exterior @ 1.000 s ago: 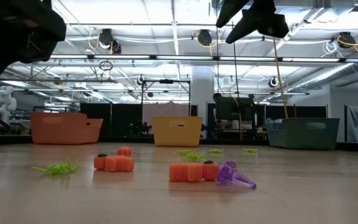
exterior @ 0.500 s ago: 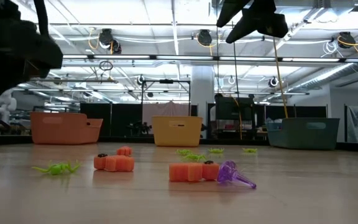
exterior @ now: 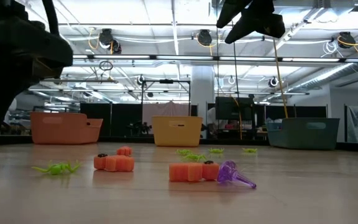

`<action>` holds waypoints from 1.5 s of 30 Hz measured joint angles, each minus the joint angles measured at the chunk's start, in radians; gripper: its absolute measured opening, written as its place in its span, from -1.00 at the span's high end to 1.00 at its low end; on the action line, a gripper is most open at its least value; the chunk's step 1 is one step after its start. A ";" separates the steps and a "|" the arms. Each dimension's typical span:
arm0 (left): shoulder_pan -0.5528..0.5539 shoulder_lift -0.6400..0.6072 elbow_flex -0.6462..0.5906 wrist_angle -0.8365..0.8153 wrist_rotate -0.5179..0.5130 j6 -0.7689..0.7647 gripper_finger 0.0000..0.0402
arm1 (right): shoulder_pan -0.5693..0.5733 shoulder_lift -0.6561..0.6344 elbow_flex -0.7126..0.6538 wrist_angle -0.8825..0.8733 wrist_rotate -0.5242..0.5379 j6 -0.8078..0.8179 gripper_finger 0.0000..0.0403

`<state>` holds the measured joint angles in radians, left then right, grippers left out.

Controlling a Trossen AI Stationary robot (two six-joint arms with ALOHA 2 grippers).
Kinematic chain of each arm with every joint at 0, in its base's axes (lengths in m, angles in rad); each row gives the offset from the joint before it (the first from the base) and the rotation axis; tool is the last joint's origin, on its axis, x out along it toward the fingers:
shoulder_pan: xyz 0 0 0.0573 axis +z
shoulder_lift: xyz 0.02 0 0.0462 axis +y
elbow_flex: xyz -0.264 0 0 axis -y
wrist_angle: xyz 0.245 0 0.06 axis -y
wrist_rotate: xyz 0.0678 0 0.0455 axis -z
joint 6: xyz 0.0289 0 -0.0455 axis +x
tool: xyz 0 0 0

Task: Sort Halloween decoration
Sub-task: Put the orange skeleton toy into the blue bin

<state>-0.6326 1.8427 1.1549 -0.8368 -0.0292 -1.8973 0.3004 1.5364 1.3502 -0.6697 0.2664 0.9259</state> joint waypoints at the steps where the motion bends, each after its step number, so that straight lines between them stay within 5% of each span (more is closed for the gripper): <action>1: 0.002 0.000 0.000 -0.003 0.000 0.021 0.34 | 0.000 0.000 0.000 0.000 0.001 -0.003 0.30; 10: 0.003 0.000 0.000 -0.009 0.080 0.206 0.55 | 0.000 0.000 0.000 0.000 0.044 -0.004 0.30; 30: -0.074 0.000 0.006 -0.027 0.148 -0.001 0.55 | -0.001 0.000 0.000 0.000 0.047 0.012 0.30; 40: -0.112 -0.001 0.008 -0.035 0.170 -0.035 0.13 | -0.001 0.000 0.000 0.000 0.049 0.013 0.30; 45: -0.128 -0.002 0.013 0.016 0.146 -0.044 0.08 | -0.001 0.000 0.000 0.000 0.051 0.011 0.30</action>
<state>-0.7603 1.8412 1.1683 -0.8210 0.1166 -1.9418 0.2996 1.5364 1.3502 -0.6697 0.3172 0.9368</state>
